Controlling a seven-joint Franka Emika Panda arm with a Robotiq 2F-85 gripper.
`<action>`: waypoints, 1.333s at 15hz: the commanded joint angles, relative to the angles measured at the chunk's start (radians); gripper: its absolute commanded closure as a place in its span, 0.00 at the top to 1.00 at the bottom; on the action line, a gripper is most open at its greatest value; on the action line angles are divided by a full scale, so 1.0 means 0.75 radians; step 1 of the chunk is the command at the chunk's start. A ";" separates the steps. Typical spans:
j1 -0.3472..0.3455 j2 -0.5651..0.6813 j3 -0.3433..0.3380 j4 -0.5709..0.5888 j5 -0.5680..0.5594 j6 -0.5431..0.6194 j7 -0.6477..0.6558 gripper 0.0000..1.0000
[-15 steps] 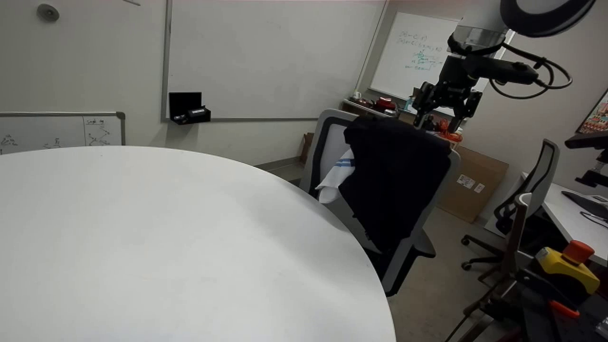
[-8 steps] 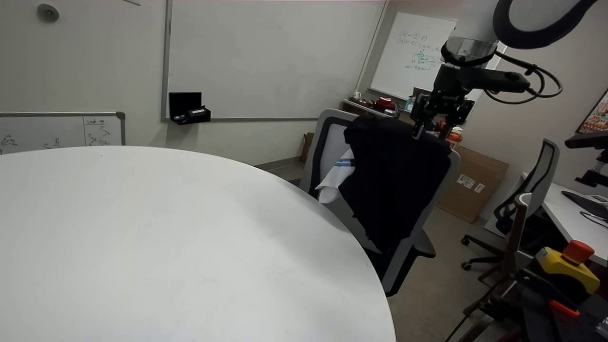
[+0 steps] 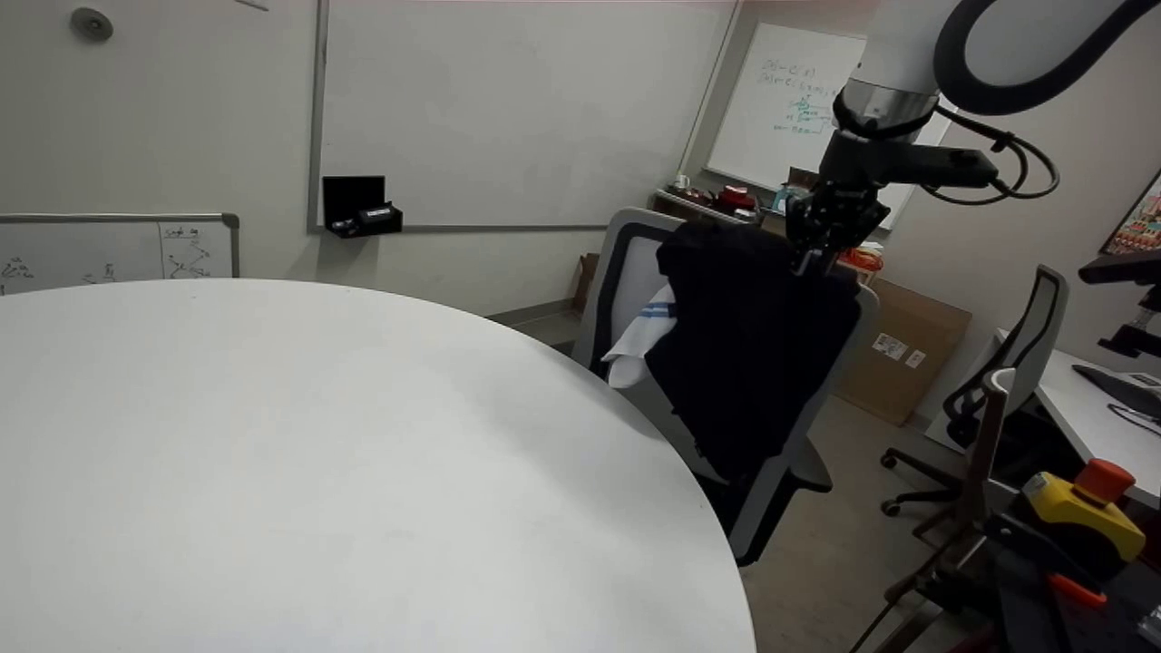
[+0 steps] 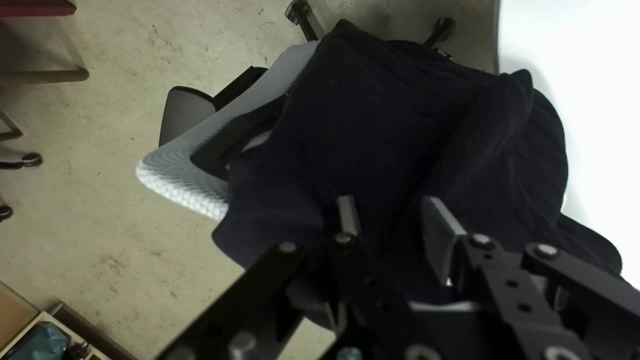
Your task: Remove the black towel from the chair backrest and place it on the table
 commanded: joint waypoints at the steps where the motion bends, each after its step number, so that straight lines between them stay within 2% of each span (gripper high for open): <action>1: 0.039 0.022 -0.024 0.025 -0.033 0.024 0.051 0.09; 2: 0.042 0.020 -0.024 0.026 -0.030 0.024 0.054 0.00; 8: 0.042 0.008 -0.029 0.034 -0.007 0.027 0.052 0.01; 16: 0.007 -0.089 -0.050 0.112 0.269 0.023 -0.016 0.01; 20: -0.007 -0.131 -0.054 0.160 0.335 0.034 -0.007 0.01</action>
